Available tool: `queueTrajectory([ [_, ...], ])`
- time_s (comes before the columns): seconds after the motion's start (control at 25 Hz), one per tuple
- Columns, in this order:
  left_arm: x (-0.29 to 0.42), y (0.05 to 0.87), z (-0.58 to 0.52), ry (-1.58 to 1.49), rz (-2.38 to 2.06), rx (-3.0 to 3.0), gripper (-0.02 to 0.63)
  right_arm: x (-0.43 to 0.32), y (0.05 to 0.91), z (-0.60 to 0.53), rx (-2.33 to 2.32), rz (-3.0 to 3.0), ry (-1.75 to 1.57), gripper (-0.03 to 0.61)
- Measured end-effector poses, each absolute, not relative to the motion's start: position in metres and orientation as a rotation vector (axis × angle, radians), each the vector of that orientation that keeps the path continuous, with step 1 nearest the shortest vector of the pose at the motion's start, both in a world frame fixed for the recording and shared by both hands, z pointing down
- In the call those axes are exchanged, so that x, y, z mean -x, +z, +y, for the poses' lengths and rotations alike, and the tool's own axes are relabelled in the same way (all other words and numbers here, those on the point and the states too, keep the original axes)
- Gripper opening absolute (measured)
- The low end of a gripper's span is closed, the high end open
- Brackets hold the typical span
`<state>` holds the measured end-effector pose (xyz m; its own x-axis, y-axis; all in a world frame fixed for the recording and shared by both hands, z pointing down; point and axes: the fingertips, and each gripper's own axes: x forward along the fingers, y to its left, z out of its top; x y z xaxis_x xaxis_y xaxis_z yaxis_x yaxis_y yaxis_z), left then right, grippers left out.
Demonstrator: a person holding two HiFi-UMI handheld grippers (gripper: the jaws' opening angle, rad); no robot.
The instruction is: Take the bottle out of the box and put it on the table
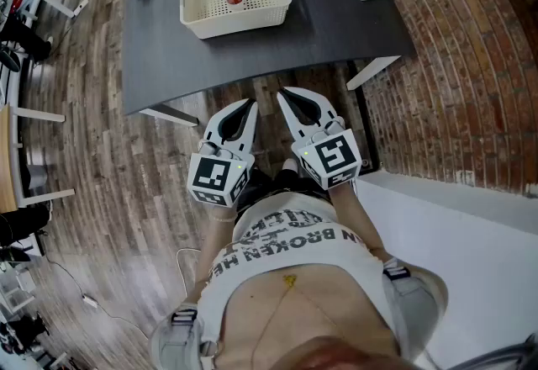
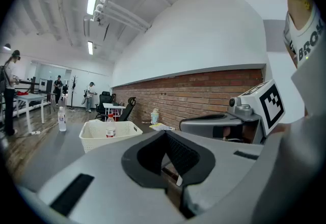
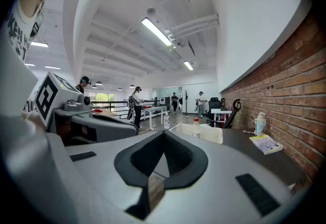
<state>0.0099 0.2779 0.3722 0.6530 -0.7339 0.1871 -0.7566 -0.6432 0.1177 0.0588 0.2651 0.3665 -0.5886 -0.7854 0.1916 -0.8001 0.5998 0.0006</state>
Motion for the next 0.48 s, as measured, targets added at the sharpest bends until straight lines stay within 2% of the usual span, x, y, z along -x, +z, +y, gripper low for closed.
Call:
queueTrajectory([
  [0.48, -0.035, 0.372, 0.280, 0.115, -1.285, -2.655, 0.008, -0.085, 0.363, 0.268, -1.272, -2.727, 0.097, 0.009],
])
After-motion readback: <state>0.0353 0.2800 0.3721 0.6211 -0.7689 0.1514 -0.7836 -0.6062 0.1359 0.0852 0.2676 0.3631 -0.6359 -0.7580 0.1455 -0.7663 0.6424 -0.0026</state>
